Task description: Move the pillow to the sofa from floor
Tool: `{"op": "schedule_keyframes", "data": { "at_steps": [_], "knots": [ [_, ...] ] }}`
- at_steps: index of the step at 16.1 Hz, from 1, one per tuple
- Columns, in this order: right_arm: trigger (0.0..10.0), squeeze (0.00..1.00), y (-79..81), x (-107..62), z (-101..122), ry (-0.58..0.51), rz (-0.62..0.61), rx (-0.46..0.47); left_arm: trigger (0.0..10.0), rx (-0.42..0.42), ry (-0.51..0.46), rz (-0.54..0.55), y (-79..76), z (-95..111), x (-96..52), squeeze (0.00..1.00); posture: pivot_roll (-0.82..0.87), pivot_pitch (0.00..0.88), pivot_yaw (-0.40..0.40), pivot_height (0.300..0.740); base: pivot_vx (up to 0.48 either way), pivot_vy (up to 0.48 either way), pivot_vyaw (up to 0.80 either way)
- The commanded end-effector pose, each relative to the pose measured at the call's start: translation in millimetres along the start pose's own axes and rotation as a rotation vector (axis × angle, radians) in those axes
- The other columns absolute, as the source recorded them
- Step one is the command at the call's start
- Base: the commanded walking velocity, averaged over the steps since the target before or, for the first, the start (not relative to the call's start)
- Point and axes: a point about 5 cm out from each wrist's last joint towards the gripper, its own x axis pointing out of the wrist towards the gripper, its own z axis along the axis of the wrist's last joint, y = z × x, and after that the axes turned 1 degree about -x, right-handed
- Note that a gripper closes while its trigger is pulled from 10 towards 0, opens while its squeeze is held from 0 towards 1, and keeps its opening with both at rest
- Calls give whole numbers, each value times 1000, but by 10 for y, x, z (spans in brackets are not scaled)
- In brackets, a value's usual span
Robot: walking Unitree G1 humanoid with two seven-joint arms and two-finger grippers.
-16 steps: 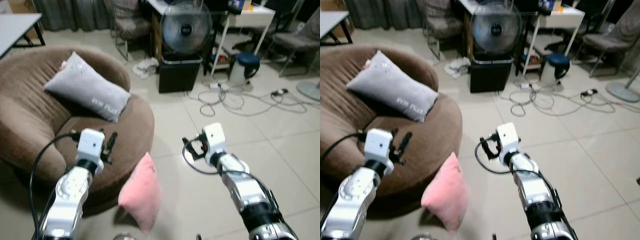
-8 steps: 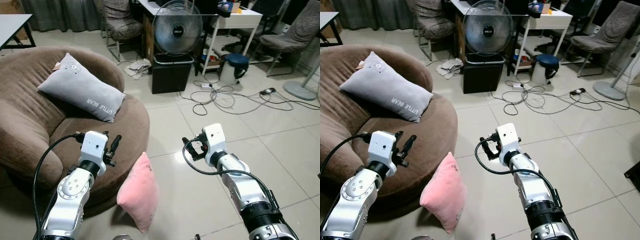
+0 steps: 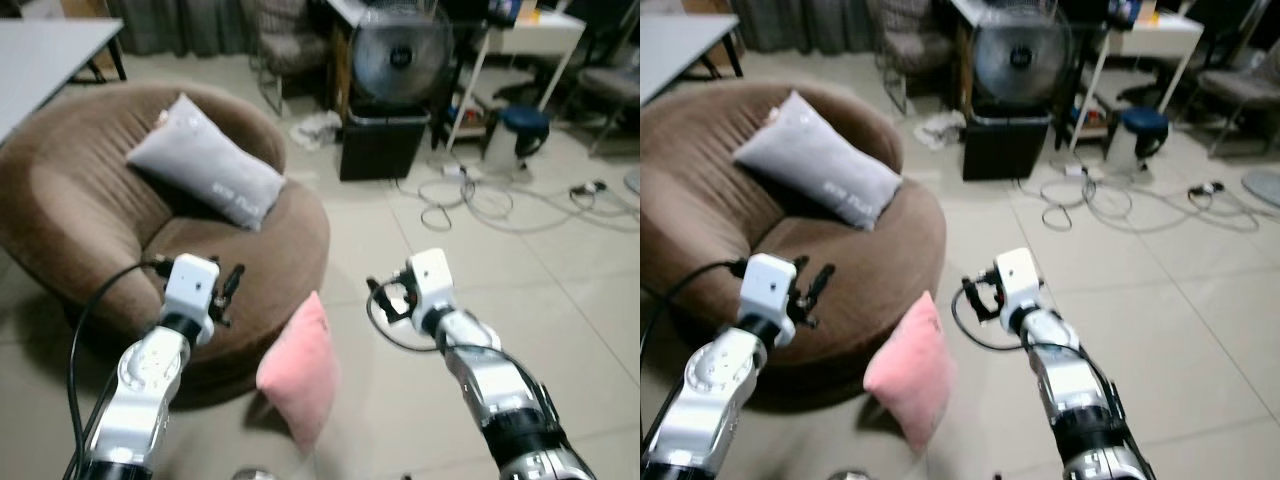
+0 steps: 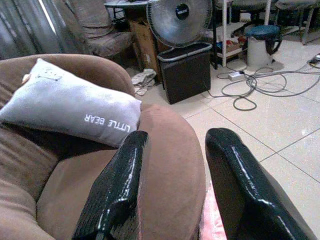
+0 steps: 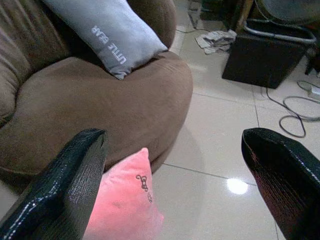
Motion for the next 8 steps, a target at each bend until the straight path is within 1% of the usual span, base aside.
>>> {"op": "schedule_keyframes", "data": {
  "at_steps": [1,4,8],
  "knots": [
    [10000,0,-65,-22,19,-10,-23,-8,10000,14,-14,-10,-23,41,29,0,156,0,-23,740,0,0,0],
    [10000,0,-25,-31,4,-9,-2,-31,10000,15,-32,-34,-39,73,31,0,155,0,-20,740,0,0,0],
    [10000,0,-28,-29,0,-6,-8,-28,10000,12,-37,-39,-30,84,35,0,155,0,-18,740,290,0,800]
  ]
}}
